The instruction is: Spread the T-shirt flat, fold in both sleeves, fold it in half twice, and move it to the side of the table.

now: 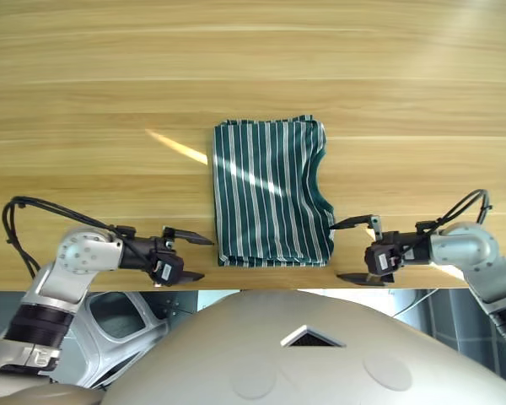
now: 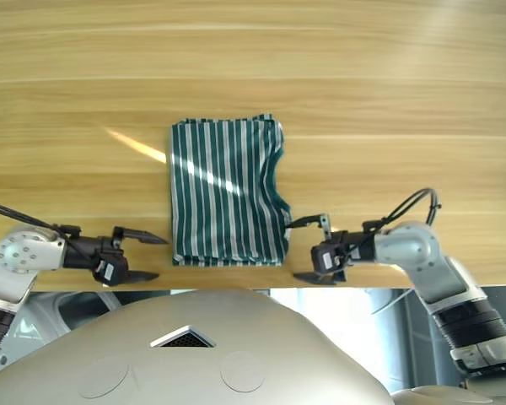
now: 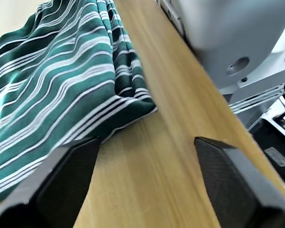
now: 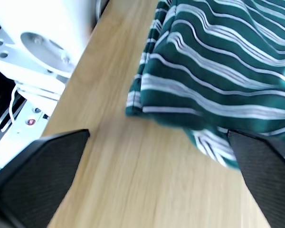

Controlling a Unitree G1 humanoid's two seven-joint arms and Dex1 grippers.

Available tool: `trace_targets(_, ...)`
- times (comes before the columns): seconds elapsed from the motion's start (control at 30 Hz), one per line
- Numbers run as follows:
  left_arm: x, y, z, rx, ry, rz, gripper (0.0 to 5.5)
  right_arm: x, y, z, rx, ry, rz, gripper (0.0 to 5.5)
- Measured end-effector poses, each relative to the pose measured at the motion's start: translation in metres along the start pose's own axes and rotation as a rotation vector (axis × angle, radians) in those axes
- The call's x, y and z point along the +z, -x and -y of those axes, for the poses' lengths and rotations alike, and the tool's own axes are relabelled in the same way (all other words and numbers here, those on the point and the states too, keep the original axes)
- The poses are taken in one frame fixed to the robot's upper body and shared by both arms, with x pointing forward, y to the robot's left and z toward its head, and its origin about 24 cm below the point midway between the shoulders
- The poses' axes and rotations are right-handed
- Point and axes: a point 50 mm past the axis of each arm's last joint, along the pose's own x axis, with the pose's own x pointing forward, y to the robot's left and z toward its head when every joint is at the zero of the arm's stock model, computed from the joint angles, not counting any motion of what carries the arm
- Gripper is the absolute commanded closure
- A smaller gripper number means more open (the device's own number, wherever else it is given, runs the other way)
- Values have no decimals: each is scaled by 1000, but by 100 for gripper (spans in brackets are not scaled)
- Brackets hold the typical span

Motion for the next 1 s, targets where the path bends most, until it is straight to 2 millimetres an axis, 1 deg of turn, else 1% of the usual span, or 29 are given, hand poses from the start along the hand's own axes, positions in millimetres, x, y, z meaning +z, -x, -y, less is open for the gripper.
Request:
trace_targets(0.1,-1,-9,-8,75,-75,2,181,2,-11,3,-27,4,37,11)
trace_targets(0.3,2,-20,-9,115,-132,29,181,4,-17,3,-42,0,62,11)
trace_targets(0.4,5,-24,-7,98,-141,51,181,4,-18,2,-38,0,65,57)
trace_targets(0.63,11,-29,4,36,-130,95,304,3,-19,1,-34,-3,55,196)
trace_targets(0.7,11,-29,6,25,-127,95,328,2,-17,1,-39,-1,45,222)
trace_targets(0.9,7,-29,7,25,-124,79,433,1,-16,1,-38,3,31,335)
trace_targets(1.0,3,-28,2,38,-135,58,440,1,-16,0,-34,3,27,387)
